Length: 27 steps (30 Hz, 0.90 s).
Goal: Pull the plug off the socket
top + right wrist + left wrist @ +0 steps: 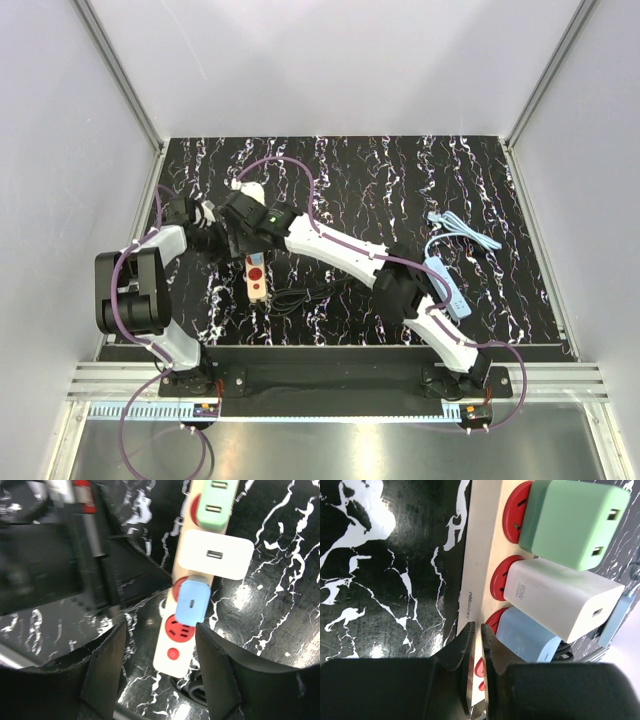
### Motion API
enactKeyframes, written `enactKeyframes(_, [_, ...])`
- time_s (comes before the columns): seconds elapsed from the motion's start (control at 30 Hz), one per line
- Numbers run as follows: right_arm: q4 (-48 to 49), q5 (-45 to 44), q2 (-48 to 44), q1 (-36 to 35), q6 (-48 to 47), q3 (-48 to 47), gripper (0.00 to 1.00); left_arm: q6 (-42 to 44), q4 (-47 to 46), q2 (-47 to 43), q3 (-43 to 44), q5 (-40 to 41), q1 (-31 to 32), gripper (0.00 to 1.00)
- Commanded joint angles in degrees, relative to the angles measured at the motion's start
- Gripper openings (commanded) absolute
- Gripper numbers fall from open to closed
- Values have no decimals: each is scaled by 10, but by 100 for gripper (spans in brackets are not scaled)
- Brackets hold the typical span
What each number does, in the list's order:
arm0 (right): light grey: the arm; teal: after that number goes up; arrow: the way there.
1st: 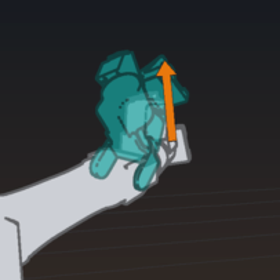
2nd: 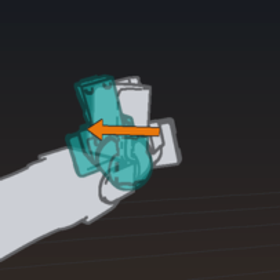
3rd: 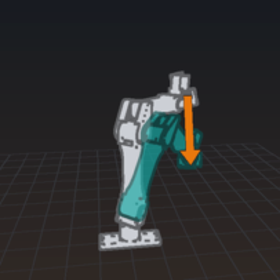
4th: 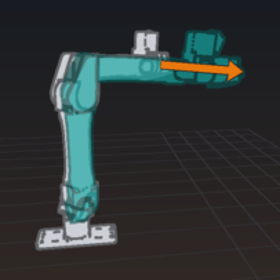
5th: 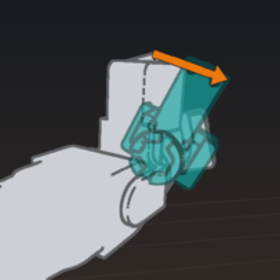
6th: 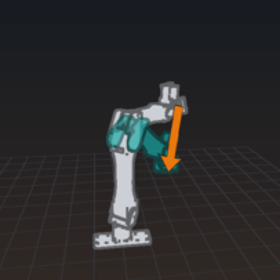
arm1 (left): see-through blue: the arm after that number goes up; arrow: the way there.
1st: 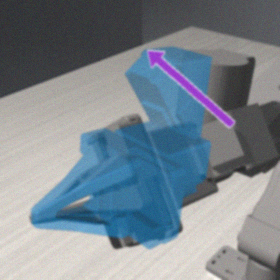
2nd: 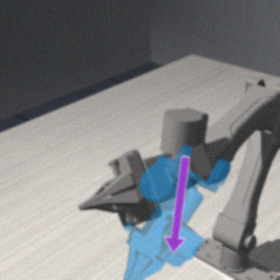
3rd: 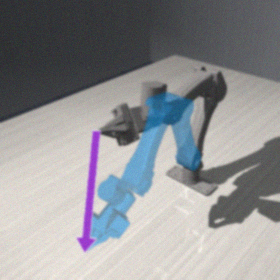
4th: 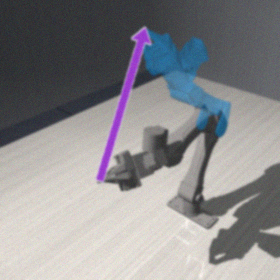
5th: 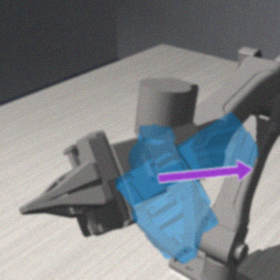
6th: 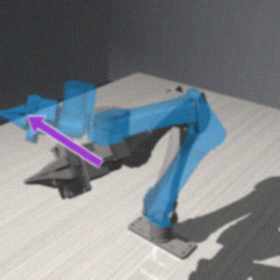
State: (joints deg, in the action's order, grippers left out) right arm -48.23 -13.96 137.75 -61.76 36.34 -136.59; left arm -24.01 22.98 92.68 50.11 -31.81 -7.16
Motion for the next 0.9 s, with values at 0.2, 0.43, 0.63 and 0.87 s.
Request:
enactKeyframes(0.2, [-10, 9, 8, 20, 15, -13, 55, -8, -33, -8, -1, -27, -2, 14])
enactKeyframes(0.43, [-10, 20, 38, 20, 18, -33, 54, -14, -36, -4, 4, -33, -1, 13])
enactKeyframes(0.63, [-11, 13, 50, 21, 18, -35, 60, -13, -40, 2, 1, -32, 2, 13])
enactKeyframes(0.87, [-11, 7, 64, 23, 22, -39, 49, -16, -46, 4, 0, -31, 7, 12])
